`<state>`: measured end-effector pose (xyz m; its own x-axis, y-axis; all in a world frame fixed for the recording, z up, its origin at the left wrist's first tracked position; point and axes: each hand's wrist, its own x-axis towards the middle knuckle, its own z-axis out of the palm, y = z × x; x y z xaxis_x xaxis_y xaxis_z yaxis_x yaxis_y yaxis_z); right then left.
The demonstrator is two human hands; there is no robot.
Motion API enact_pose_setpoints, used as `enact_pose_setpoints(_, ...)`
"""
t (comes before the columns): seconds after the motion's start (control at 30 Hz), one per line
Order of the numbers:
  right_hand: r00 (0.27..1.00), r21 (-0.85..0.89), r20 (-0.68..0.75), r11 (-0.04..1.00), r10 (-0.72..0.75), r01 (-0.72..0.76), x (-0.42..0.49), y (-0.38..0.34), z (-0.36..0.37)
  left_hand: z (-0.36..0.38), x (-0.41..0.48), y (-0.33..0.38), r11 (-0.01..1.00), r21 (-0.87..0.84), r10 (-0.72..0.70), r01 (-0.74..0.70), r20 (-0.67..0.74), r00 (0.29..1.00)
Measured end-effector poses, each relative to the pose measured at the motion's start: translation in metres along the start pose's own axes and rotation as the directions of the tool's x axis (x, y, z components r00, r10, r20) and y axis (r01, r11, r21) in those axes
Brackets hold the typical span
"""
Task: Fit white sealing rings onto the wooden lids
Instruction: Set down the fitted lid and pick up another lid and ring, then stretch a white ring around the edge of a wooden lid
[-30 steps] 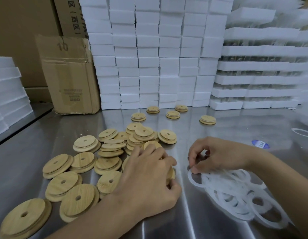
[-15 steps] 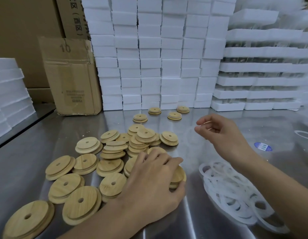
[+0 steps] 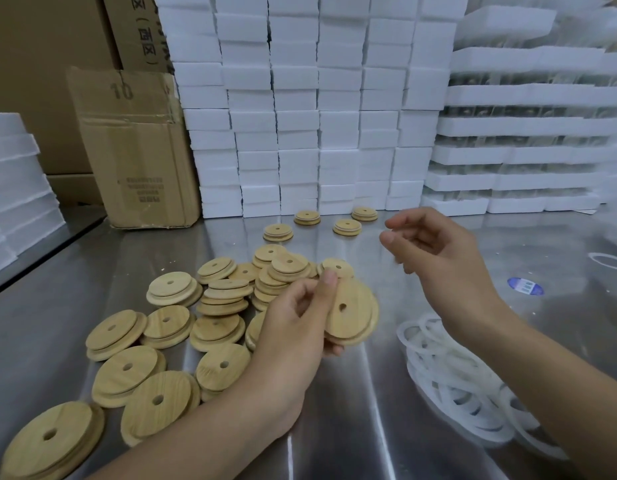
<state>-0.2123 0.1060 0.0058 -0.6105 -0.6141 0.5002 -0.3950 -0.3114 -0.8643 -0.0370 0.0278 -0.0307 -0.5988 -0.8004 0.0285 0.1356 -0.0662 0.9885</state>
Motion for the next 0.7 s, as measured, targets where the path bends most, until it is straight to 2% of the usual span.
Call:
enact_pose_setpoints(0.07, 0.998, 0.164, 0.044, 0.986, 0.034, -0.041, -0.001, -0.008, 0.001, 0.001, 0.001, 0.001, 0.994, -0.077, -0.074, 0.072, -0.015, 0.997)
enact_pose_setpoints(0.13, 0.986, 0.385, 0.148, 0.915, 0.073, -0.125, -0.003, -0.016, 0.001, 0.0, 0.001, 0.0, 0.978, -0.176, -0.116, 0.115, 0.008, 0.993)
enact_pose_setpoints(0.2, 0.964, 0.497, 0.259, 0.848, 0.058, -0.184, -0.004, -0.022, 0.002, -0.002, 0.001, 0.0, 0.965, -0.229, -0.123, 0.13, 0.046, 0.991)
enact_pose_setpoints(0.23, 0.95, 0.476, 0.309, 0.857, 0.051, -0.2, -0.005, -0.023, 0.003, -0.003, 0.002, 0.0, 0.959, -0.249, -0.122, 0.136, 0.069, 0.99)
enact_pose_setpoints(0.3, 0.927, 0.258, 0.368, 0.949, 0.076, -0.181, -0.007, -0.019, 0.006, -0.004, 0.003, 0.0, 0.941, -0.3, -0.135, 0.158, 0.096, 0.986)
enact_pose_setpoints(0.37, 0.929, -0.021, 0.354, 0.994, 0.104, -0.104, -0.008, -0.009, 0.009, -0.005, 0.005, 0.001, 0.916, -0.357, -0.153, 0.182, 0.108, 0.982)
enact_pose_setpoints(0.43, 0.94, -0.16, 0.326, 0.986, 0.103, -0.052, -0.008, 0.0, 0.01, -0.006, 0.005, 0.001, 0.924, -0.341, -0.129, 0.17, 0.14, 0.982)
enact_pose_setpoints(0.53, 0.94, -0.194, 0.326, 0.98, 0.099, -0.036, -0.007, 0.005, 0.009, -0.006, 0.005, -0.005, 0.974, -0.212, -0.043, 0.083, 0.185, 0.982)
enact_pose_setpoints(0.7, 0.939, -0.223, 0.337, 0.975, 0.062, 0.015, -0.006, 0.009, 0.008, -0.003, 0.004, -0.01, 0.989, -0.145, 0.035, -0.013, 0.148, 0.988)
